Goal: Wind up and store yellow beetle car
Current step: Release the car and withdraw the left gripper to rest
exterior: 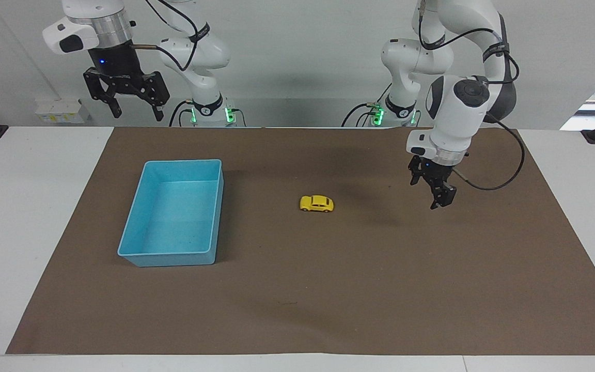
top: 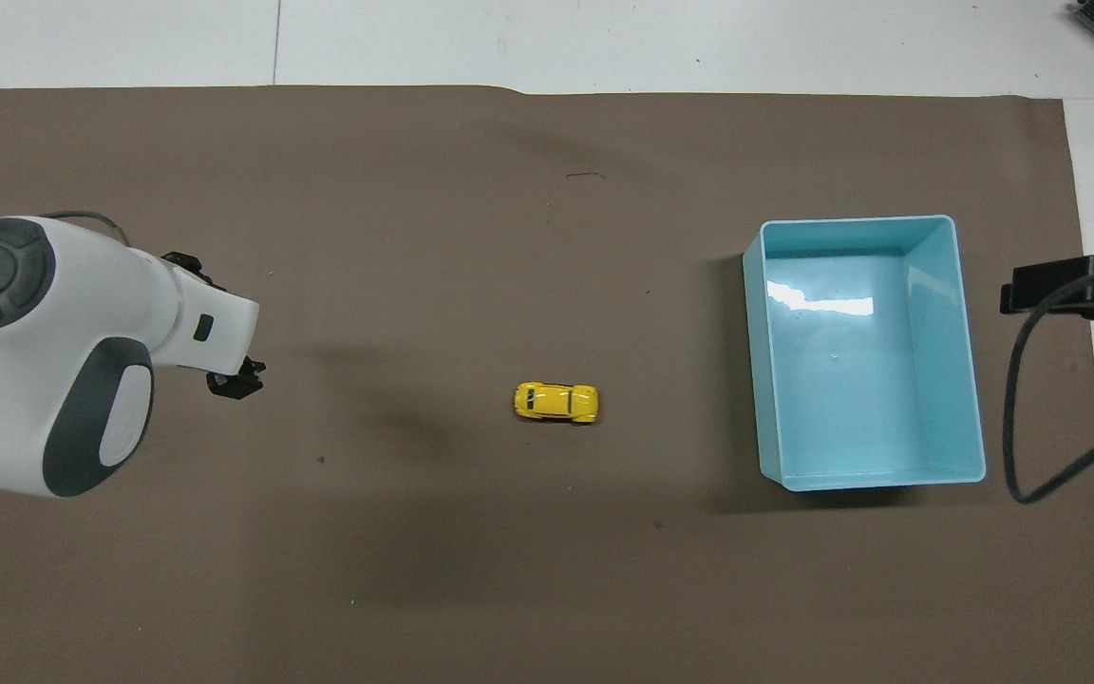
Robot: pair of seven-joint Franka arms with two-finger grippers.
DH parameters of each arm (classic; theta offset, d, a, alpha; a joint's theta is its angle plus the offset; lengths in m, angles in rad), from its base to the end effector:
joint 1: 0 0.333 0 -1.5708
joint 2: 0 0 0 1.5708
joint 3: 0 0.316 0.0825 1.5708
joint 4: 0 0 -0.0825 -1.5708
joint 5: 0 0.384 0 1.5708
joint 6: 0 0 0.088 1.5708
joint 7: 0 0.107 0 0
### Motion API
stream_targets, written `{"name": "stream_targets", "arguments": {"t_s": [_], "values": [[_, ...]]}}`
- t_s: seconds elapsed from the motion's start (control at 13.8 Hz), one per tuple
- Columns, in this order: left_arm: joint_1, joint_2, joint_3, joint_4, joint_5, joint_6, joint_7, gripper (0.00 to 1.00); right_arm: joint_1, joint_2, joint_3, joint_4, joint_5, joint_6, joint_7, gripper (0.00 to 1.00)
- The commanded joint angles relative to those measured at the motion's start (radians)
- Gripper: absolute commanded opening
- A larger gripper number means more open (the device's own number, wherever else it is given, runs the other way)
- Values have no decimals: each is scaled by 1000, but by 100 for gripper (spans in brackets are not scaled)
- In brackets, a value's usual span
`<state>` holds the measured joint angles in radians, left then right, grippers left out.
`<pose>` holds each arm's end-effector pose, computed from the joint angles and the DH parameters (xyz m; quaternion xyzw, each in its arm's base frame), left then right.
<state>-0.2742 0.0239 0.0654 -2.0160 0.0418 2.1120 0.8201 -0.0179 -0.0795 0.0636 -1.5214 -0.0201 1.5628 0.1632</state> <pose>0.5534 -0.1155 0.4466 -0.8648 0.5005 -0.0286 0.0290 0.5271 0.0236 0.6901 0.9963 -0.0592 0.0613 0.0062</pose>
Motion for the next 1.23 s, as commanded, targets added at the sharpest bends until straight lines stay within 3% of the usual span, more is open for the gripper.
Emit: {"name": "stream_targets", "arguments": {"t_s": [0.0,0.22,0.43,1.16], "values": [[42,10,-7,78,21,-76,-308,100,-13,-13,1,-5,20,-15,-22,100],[55,16,-7,147,21,-168,-612,100,-13,-13,1,-5,20,-15,-24,100],[90,14,-4,219,15,-262,-764,100,-13,-13,1,-5,20,-15,-22,100],[170,14,4,487,-30,-613,-762,100,3,-32,27,-3,54,-82,-46,100]]}}
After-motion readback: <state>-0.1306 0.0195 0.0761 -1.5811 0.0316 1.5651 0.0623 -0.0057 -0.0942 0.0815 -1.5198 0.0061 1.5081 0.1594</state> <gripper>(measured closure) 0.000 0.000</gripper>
